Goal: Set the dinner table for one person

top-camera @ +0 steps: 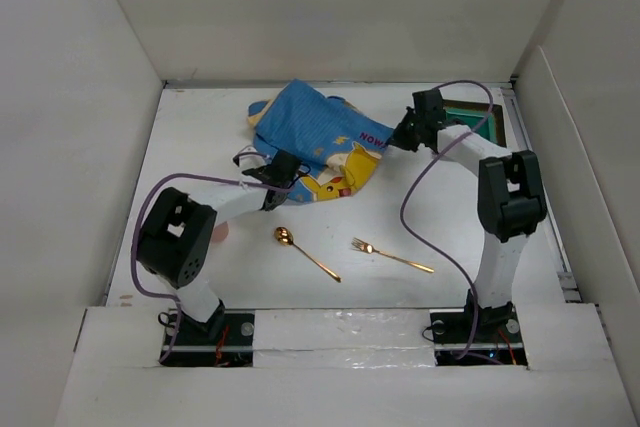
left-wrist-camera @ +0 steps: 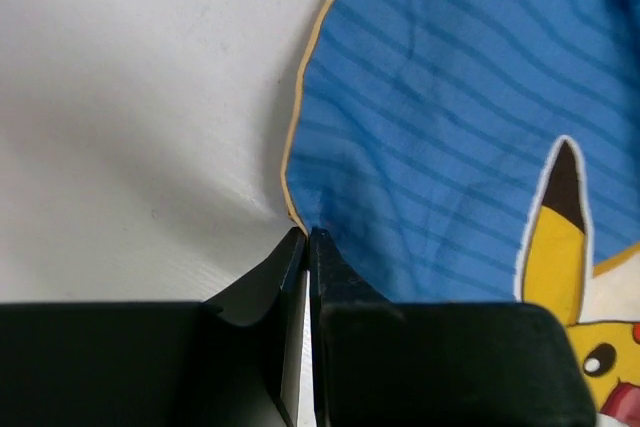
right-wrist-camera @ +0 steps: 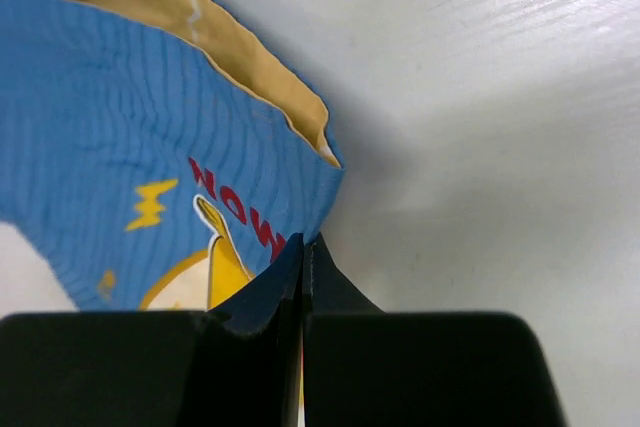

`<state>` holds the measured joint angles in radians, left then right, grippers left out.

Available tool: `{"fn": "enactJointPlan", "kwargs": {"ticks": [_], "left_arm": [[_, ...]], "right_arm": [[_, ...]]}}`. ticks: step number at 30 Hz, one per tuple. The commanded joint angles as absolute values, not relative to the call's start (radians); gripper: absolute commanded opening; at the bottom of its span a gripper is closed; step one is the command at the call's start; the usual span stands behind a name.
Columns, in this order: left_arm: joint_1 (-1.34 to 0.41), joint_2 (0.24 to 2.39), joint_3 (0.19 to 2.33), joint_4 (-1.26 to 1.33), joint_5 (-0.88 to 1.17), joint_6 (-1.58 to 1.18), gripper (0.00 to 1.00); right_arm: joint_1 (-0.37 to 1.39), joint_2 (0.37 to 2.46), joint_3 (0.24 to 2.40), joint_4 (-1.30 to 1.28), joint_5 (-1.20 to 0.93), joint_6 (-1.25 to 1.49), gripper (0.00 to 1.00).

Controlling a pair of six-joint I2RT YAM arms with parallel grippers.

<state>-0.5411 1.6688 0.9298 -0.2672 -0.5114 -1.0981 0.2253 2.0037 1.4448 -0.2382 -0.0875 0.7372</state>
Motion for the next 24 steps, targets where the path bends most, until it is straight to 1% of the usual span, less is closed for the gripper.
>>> {"fn": "enactJointPlan", "kwargs": {"ticks": [1, 5, 6, 7, 9, 10, 13, 16, 19, 20, 23, 24], "left_arm": [[-0.534, 1.533, 0.979, -0.278, -0.606, -0.999, 0.00], [-0.505, 1.380, 1.119, -0.284, -0.663, -0.901, 0.00], [-0.505, 1.355, 1.152, -0.279, -0.667, -0.876, 0.00], [-0.470, 1.329, 1.207, -0.270, -0.663, -0.827, 0.00], [-0.419, 1.273, 1.264, -0.256, -0.638, -0.793, 0.00], [-0.393, 1.260, 1.290, -0.250, -0.602, -0.763, 0.00], [-0.312, 1.226, 1.388, -0.248, -0.540, -0.733, 0.00], [-0.287, 1.203, 1.483, -0.238, -0.514, -0.710, 0.00], [-0.287, 1.212, 1.522, -0.221, -0.479, -0.692, 0.00], [-0.287, 1.245, 1.551, -0.210, -0.469, -0.692, 0.00], [-0.287, 1.294, 1.572, -0.198, -0.451, -0.689, 0.00], [-0.276, 1.316, 1.586, -0.199, -0.433, -0.687, 0.00]], "right_arm": [[0.212, 1.853, 1.396, -0.187, -0.069, 0.723, 0.00], [0.222, 1.689, 1.358, -0.239, -0.057, 0.704, 0.00], [0.222, 1.615, 1.355, -0.258, -0.045, 0.698, 0.00], [0.222, 1.574, 1.355, -0.277, -0.019, 0.686, 0.00], [0.233, 1.491, 1.356, -0.327, -0.008, 0.683, 0.00], [0.242, 1.408, 1.358, -0.337, -0.006, 0.680, 0.00], [0.261, 1.248, 1.397, -0.411, 0.066, 0.649, 0.00], [0.261, 1.162, 1.477, -0.506, 0.098, 0.624, 0.00], [0.261, 1.150, 1.529, -0.555, 0.089, 0.612, 0.00], [0.252, 1.187, 1.575, -0.557, 0.083, 0.606, 0.00], [0.239, 1.222, 1.612, -0.531, 0.061, 0.604, 0.00], [0.229, 1.265, 1.623, -0.511, 0.052, 0.606, 0.00]]}}
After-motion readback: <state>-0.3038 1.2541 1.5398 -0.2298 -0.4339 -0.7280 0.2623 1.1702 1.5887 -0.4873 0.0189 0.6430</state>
